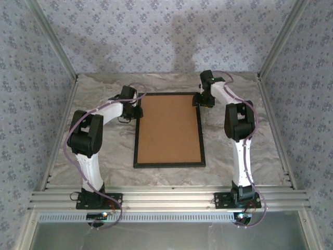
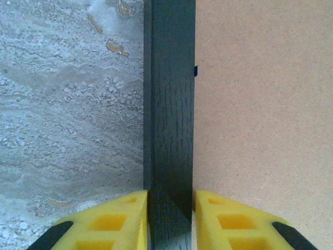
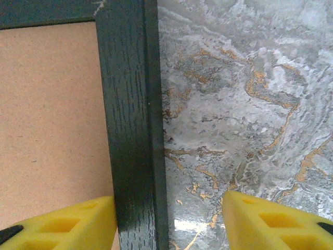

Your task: Put the photo into the frame

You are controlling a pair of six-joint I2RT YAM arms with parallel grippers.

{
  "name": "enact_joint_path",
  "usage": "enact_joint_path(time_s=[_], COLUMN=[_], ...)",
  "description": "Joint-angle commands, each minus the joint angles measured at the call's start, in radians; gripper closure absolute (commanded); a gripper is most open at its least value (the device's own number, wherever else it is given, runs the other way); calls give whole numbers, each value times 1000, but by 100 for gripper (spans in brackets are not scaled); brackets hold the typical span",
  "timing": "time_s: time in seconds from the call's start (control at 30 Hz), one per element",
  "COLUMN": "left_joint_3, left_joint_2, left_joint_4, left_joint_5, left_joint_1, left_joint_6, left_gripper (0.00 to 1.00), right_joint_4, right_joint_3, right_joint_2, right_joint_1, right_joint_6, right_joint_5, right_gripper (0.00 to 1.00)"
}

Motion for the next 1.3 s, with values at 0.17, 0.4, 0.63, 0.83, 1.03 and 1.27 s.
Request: enact_joint_path(time_s=[0.17,0.4,0.63,0.83,1.03,1.27], left_joint_3=[-30,-38,-38,-36,-44,-51], left_joint_2=[37,32,28,21,14,14], left_joint_4=[-47,-44,-40,-44,-44,-44], left_joint_5=[48,40,40,39,36,40], left_joint_1=[-19,-18,-15,-13,-11,-10], left_joint_6=[0,0,0,5,5,3], left_gripper=[72,72,72,72,72,72], right_joint_4=[-119,-76,-11,12,36,45], right_joint_3=[85,27,-163,-335,-481,-545], right_joint_2=[110,-44,-260,-375,-444,-449], right_joint_1=[26,18,-1,-1,8,42], right_joint_6=[-17,-14,-9,-1,1,-7], right_joint_5=[57,26,24,32,41,43], right_gripper=[43,43,43,43,42,42])
